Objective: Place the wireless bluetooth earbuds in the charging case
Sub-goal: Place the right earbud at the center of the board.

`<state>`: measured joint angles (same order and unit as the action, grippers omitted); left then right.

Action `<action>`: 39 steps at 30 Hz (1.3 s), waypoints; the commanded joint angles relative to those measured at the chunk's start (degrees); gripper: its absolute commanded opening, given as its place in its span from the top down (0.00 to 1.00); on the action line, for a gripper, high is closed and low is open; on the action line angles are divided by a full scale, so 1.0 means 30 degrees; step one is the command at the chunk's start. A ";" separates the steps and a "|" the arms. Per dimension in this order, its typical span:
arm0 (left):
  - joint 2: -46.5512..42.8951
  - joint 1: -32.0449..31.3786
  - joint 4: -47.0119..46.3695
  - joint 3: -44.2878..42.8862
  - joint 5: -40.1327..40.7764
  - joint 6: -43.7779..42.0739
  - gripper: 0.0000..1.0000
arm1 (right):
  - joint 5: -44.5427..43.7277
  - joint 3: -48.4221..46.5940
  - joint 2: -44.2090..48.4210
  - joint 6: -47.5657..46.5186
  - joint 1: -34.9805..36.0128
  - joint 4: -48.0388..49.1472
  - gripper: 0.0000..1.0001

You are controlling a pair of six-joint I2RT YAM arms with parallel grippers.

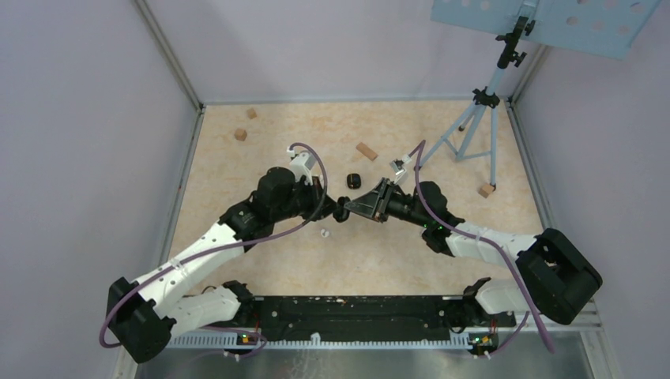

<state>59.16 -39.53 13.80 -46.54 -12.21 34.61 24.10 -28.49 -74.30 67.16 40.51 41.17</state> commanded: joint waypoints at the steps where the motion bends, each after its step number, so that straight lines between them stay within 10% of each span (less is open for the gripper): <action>1: -0.0920 -0.0037 -0.0206 -0.0326 0.1160 0.0339 1.00 | 0.0116 0.0017 -0.0003 0.0064 0.0235 0.1236 1.00; 39: -0.4323 -0.0769 -0.6857 0.5223 0.4766 0.7572 1.00 | -0.2448 0.0757 -0.0570 0.1737 0.0587 0.2651 1.00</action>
<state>45.60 -41.58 -2.02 -30.20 0.60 55.92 19.07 -26.89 -75.42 71.85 41.25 45.10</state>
